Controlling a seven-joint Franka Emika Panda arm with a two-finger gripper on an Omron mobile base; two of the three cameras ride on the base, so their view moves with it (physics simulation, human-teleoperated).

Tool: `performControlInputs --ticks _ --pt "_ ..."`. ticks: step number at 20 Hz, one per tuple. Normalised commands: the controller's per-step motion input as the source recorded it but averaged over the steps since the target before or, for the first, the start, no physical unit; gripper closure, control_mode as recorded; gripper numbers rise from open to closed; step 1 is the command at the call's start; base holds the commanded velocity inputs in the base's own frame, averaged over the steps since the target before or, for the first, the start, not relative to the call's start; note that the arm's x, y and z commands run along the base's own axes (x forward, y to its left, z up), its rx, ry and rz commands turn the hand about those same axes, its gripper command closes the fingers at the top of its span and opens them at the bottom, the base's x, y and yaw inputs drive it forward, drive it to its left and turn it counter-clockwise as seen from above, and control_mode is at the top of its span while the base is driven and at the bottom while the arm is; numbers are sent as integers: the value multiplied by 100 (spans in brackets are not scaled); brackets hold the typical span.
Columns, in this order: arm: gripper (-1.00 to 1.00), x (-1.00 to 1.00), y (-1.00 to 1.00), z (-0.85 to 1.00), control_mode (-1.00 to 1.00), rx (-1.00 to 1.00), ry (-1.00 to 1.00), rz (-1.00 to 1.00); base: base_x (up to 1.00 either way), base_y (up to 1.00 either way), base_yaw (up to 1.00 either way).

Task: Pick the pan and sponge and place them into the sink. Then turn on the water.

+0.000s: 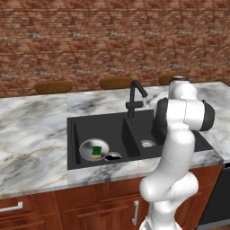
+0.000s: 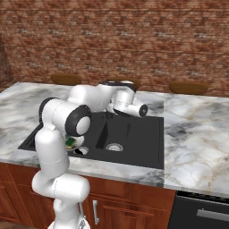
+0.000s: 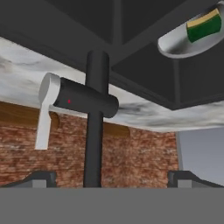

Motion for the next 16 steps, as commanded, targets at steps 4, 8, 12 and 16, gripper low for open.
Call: performControlInputs --ticks 4,8,12,16 --pt "-100 52 14 0 -100 0 0 0 0 0 0" --pt "-100 57 6 -2 -100 0 0 0 0 0 0" --pt "-100 52 0 -9 -100 0 0 0 0 0 0" --pt "-100 30 0 -11 -100 4 0 0 0 0 0"
